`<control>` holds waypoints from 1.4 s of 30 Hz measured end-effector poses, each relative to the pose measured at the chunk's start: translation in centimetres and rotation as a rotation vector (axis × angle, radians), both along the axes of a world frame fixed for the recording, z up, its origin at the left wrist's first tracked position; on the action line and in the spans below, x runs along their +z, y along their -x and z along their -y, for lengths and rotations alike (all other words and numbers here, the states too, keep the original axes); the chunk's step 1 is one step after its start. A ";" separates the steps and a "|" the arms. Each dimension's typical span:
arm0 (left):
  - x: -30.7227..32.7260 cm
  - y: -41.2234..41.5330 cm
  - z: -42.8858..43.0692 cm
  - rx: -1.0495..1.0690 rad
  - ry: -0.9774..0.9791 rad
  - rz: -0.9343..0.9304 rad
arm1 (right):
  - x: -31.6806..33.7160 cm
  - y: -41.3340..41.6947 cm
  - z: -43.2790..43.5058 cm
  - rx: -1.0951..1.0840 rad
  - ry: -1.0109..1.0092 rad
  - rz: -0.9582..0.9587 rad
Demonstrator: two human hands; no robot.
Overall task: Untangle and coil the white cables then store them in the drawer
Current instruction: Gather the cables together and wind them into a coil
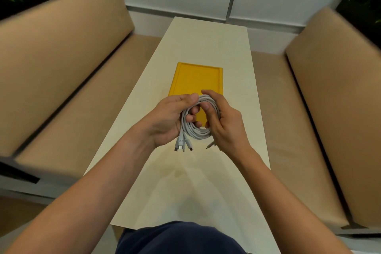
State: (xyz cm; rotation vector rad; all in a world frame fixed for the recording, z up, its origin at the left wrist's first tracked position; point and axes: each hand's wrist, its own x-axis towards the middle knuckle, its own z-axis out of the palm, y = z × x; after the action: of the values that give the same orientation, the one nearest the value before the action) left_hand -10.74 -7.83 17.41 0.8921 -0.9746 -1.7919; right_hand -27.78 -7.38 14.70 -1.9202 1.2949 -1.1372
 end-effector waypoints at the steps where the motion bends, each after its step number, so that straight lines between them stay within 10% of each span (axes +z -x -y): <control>1: 0.0 0.0 0.0 -0.007 0.014 0.006 | 0.0 0.0 -0.1 -0.021 0.018 -0.003; 15: 0.9 1.3 0.2 0.066 0.037 0.056 | 1.3 1.3 -0.4 0.112 -0.070 -0.085; 24: 1.7 1.1 -1.0 -0.084 0.147 -0.017 | 2.4 0.7 -3.0 0.256 -0.346 0.764; 37: 1.8 -1.2 -1.6 -0.125 0.248 0.150 | 3.0 1.4 -2.3 0.205 -0.193 0.431; 42: 2.3 0.6 -3.9 -0.013 0.516 0.554 | 3.2 1.1 -3.5 0.175 0.004 0.366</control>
State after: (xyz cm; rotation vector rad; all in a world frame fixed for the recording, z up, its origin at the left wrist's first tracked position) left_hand -11.31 -3.96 19.69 1.0564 -1.6987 -1.2135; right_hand -28.89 -3.86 17.88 -1.6886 0.9103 -1.3232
